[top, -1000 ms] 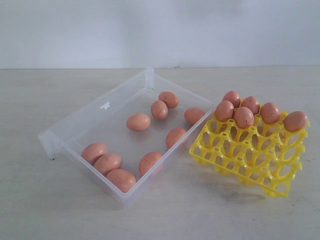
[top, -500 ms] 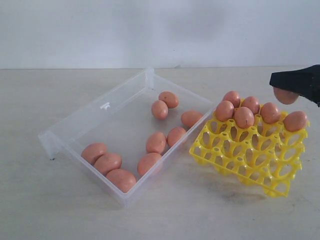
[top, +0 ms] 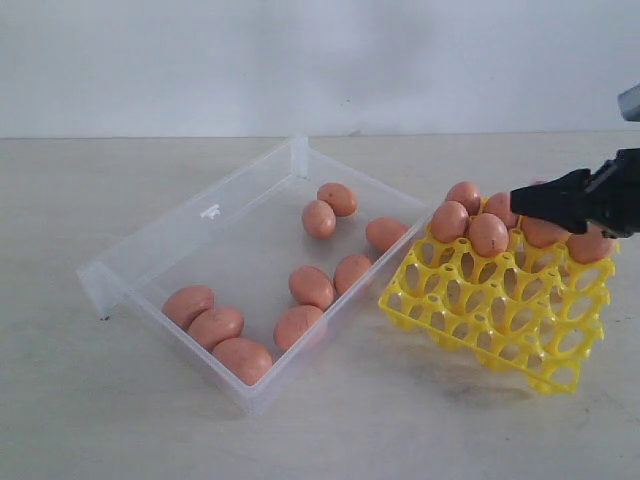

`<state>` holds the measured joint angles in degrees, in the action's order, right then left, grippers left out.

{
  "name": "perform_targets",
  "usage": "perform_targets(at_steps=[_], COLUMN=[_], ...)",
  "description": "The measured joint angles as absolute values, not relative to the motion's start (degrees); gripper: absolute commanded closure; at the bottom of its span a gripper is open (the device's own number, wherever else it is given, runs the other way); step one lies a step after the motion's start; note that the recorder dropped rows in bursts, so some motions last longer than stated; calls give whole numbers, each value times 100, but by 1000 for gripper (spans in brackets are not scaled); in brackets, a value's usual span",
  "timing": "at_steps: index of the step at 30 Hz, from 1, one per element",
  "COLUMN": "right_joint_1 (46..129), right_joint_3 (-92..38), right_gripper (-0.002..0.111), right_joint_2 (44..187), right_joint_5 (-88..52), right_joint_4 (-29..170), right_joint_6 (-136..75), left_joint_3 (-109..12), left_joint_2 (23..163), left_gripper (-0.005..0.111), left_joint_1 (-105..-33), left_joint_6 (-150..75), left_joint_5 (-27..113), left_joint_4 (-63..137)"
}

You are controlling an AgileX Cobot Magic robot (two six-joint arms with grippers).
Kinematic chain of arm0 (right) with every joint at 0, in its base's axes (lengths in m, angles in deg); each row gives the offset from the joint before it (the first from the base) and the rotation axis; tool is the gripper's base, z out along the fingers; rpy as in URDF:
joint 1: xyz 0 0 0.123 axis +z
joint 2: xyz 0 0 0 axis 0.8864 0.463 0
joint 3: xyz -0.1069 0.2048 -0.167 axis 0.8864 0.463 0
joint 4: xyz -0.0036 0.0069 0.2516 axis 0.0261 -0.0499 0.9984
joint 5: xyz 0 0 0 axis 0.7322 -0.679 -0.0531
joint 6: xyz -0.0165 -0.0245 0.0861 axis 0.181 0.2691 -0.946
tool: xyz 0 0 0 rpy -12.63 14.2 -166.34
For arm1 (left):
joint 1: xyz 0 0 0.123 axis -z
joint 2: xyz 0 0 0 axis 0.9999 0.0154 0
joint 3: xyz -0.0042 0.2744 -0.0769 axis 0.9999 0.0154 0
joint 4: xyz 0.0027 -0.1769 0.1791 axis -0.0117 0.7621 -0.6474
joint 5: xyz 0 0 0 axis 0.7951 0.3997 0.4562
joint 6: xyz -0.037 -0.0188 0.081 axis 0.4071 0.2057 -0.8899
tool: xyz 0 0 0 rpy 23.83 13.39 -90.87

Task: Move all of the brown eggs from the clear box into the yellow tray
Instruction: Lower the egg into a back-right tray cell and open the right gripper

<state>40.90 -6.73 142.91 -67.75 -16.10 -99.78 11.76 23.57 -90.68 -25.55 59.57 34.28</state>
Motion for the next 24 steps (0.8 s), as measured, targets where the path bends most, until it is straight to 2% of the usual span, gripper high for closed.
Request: perform_targets(at_steps=[6,24], right_joint_1=[4515,4525], right_joint_3=[-673,-673], right_gripper=[108,108], right_joint_2=[14684,14844], right_joint_5=[-6418,-5744], right_joint_4=[-1408,30], right_joint_6=[-8887,-7792], left_joint_3=[1176,1176], left_joint_2=[2357,2357], left_gripper=[103,103], left_joint_1=[-9068,-9068], left_joint_6=[-2555,-2555], left_joint_5=[5957,5957], left_joint_4=[3428,3428])
